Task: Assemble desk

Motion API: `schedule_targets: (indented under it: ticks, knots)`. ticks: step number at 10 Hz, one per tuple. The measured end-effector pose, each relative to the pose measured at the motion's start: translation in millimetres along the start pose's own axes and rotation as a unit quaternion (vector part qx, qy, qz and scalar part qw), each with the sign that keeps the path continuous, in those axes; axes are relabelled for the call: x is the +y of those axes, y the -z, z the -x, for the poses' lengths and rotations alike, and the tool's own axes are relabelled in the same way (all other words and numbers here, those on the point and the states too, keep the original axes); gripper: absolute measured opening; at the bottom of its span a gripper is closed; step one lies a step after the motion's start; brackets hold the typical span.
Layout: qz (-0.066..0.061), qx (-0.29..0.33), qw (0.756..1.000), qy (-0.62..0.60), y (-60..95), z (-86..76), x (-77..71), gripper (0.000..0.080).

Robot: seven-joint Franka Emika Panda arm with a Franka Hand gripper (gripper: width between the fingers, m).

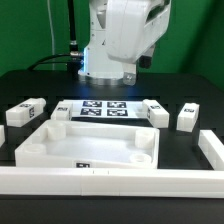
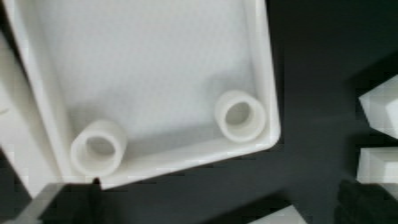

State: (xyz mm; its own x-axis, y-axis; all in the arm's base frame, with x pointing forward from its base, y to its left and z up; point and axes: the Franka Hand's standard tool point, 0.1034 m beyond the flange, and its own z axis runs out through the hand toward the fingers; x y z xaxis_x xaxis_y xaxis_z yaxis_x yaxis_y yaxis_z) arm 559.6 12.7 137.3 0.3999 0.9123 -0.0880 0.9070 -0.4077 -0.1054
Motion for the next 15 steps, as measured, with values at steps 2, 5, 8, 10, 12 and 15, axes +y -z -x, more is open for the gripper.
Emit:
schedule_targets:
  ticks: [2, 5, 8, 10, 12, 15]
  knots:
    - [0.0, 0.0, 1.0, 0.001, -0.5, -0.2, 0.1, 0.0649]
    - [0.038, 0.03, 0.997, 0.052, -29.2, 12.3, -4.2, 0.0649]
    - [0.054, 0.04, 0.994, 0.084, -57.1, 19.5, -10.2, 0.0649]
    - [0.045, 0.038, 0.995, 0.08, -62.3, 21.8, -11.5, 0.0649]
    - [0.045, 0.038, 0.995, 0.082, -66.1, 22.2, -12.0, 0.0649]
    - [0.033, 0.038, 0.995, 0.083, -95.6, 22.3, -17.7, 0.0649]
